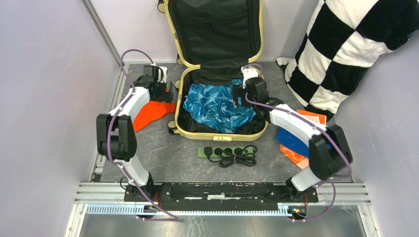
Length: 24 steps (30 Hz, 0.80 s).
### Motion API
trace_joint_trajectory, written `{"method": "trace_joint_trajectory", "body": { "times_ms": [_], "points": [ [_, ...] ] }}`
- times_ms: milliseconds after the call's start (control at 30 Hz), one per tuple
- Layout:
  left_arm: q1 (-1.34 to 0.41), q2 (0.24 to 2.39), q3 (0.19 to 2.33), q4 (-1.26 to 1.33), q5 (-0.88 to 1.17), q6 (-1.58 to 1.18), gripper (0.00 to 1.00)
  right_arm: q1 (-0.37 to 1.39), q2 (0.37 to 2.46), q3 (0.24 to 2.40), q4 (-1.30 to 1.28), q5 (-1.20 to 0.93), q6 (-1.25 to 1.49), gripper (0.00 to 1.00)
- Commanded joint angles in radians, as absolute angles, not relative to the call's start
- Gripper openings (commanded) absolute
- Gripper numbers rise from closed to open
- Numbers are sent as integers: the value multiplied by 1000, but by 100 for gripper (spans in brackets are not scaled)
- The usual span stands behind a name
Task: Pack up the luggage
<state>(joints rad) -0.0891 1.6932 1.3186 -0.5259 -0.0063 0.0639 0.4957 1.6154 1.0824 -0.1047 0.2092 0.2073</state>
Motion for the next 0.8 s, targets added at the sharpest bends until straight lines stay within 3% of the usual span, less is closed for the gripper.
{"method": "trace_joint_trajectory", "body": {
  "times_ms": [0,267,533,767],
  "points": [
    [-106,1786,1373,-424,-56,6,100,539,1420,1063,-54,229,191,89],
    [-122,1925,1408,-328,-185,-55,100,593,1255,915,-18,213,222,90],
    [-149,2044,1468,-321,-211,-59,97,649,1223,860,-13,206,233,91],
    [-143,2078,1465,-347,-240,-62,86,665,1214,830,-10,211,243,88]
  ]
}}
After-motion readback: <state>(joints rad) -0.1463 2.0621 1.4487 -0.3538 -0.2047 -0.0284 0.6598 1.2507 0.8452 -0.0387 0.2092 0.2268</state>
